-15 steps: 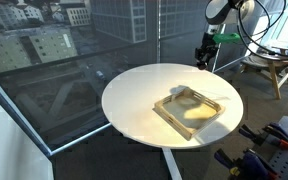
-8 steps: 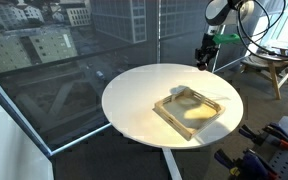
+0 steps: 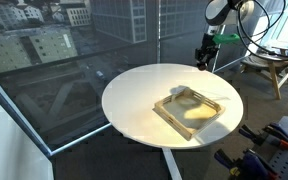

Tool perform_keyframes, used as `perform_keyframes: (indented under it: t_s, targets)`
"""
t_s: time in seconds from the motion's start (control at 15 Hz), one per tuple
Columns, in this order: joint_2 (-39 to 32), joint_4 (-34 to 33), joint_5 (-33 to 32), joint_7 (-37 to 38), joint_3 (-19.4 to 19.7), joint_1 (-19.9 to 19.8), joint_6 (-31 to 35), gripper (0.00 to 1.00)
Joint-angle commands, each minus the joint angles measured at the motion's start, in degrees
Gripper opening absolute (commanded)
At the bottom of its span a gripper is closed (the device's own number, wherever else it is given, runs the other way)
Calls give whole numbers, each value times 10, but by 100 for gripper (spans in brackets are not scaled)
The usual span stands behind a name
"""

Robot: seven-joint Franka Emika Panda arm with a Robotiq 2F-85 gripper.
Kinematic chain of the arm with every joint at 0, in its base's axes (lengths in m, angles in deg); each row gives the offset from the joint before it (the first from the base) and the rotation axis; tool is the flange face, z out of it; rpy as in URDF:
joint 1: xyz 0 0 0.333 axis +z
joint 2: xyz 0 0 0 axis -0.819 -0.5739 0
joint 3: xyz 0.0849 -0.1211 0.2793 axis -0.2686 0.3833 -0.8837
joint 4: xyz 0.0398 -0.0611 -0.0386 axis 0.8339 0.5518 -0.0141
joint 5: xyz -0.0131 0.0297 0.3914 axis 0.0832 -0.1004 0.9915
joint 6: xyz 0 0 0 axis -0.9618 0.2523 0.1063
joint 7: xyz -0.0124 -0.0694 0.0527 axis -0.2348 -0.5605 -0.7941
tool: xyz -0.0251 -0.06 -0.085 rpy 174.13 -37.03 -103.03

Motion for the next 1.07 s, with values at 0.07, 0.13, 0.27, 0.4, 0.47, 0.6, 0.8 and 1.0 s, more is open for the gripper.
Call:
perform_keyframes:
  t_s: [0.07,0.13,0.27,0.4,0.47,0.6,0.8,1.0]
  targets:
    - [-1,-2,-3,1,-1,1,-1,33]
    - [-2,-2,-4,2,-1,1,-1,33]
    - [-2,-4,-6,3,-2,3,-1,33]
    - [-1,-5,-10,4,-2,7,-1,33]
    - [0,-5,-12,5,-2,9,0,33]
    - [1,-5,-15,6,-3,13,0,33]
    - [3,-6,-20,6,-6,21,0,33]
    - [7,-5,-28,2,-10,28,0,33]
